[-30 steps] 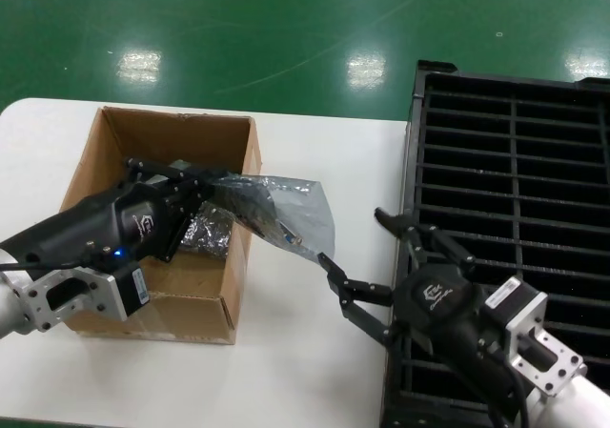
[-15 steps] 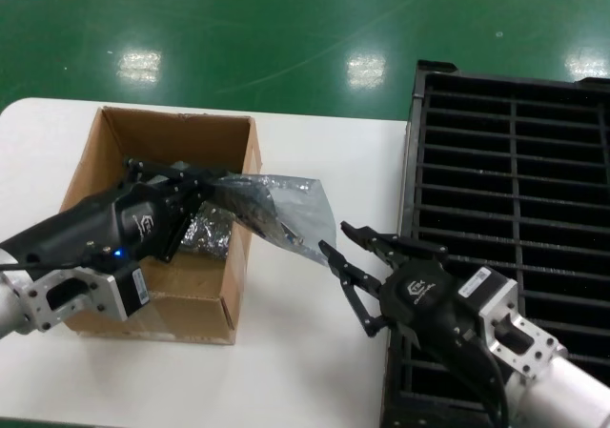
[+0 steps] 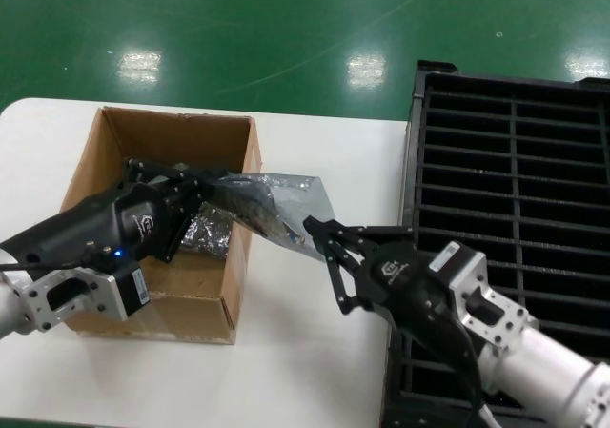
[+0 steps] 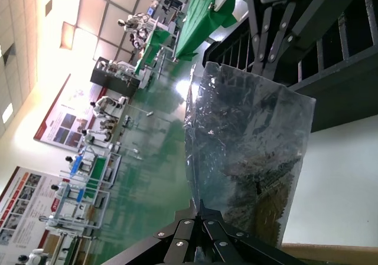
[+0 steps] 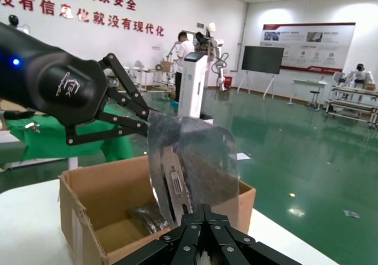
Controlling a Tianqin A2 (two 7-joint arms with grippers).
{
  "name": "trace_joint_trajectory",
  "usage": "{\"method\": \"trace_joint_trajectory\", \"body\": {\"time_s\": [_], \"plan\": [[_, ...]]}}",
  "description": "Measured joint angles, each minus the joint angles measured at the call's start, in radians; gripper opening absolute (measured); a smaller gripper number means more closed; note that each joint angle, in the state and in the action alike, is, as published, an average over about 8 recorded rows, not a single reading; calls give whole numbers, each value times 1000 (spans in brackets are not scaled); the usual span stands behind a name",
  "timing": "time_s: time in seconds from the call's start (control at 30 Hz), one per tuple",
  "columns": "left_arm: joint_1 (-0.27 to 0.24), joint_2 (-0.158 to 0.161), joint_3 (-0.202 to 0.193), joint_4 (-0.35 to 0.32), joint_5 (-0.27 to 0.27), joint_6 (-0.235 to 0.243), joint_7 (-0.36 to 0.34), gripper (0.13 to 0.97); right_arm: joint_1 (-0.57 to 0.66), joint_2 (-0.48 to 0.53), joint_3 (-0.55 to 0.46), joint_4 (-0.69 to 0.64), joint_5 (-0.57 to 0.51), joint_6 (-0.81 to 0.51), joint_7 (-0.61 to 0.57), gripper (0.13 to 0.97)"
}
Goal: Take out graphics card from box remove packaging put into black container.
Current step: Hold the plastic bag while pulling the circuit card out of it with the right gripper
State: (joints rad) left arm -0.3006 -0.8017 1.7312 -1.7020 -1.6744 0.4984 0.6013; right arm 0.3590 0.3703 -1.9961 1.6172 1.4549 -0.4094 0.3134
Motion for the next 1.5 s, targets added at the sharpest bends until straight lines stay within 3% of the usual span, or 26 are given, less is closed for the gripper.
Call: {"method": "trace_joint_trajectory", "body": {"time_s": [0.6,1.13,1.4,1.5], "plan": [[0,0,0,0,0,0,0,140,157,-63,-36,-126,-105,-125,125,135],[0,0,0,0,0,0,0,140,189,-120,-21,-167,-200,-157,191,135],[0,0,0,0,0,0,0,140,191,-154,-8,-184,-199,-141,177,299],[0,0,0,0,0,0,0,140,188,-166,-6,-186,-199,-139,176,296]]}}
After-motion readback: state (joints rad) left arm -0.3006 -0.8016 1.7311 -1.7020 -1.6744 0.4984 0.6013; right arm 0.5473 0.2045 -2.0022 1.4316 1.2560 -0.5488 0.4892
